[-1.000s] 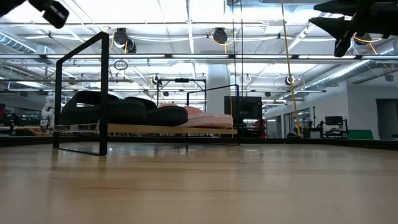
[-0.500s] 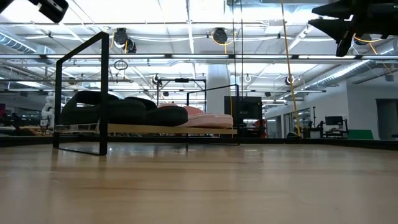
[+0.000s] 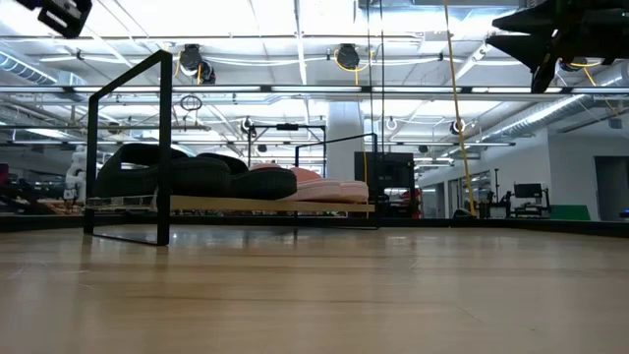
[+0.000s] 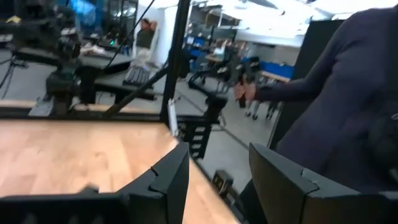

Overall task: Pick and place slides into the shelf
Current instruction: Return to Home Position

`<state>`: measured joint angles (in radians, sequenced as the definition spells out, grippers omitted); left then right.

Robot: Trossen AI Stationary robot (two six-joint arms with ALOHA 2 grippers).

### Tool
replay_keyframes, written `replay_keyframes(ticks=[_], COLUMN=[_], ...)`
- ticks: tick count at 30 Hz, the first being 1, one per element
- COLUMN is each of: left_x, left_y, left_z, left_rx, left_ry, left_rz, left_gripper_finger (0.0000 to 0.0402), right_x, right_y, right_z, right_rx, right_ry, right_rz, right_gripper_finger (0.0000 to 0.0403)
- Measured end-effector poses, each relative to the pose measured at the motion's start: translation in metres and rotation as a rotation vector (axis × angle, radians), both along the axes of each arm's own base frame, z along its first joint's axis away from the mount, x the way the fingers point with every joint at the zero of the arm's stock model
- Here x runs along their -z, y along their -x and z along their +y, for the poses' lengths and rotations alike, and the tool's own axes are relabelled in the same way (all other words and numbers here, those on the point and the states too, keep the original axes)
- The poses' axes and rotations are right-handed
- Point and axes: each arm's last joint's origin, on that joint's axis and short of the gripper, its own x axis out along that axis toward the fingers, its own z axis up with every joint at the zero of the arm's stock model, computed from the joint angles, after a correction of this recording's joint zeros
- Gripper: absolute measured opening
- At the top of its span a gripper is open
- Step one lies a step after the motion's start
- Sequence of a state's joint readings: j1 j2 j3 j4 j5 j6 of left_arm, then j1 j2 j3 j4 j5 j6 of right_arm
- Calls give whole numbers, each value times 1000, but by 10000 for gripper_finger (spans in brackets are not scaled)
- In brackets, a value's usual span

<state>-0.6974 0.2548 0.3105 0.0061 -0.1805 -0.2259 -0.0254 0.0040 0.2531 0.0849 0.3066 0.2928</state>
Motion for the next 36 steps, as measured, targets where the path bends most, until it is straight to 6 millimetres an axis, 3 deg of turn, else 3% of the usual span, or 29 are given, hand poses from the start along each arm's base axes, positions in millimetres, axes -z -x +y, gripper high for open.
replay_keyframes(ticks=[9, 16, 26, 36], left_x=[36, 50, 66, 76], left_y=[5, 10, 11, 10], left_z=[-7, -7, -11, -12], left_rx=[3, 77, 114, 112], left_ry=[5, -3, -32, -69], left_rz=[19, -6, 40, 54], left_gripper_finger=[166, 166, 166, 166], right_x=[0, 3, 39, 38], right_y=[-1, -2, -15, -15], right_z=[4, 5, 5, 5], right_rx=[-123, -170, -185, -180], right_ry=[39, 40, -5, 17], right_rz=[10, 9, 5, -38], right_gripper_finger=[121, 121, 121, 121])
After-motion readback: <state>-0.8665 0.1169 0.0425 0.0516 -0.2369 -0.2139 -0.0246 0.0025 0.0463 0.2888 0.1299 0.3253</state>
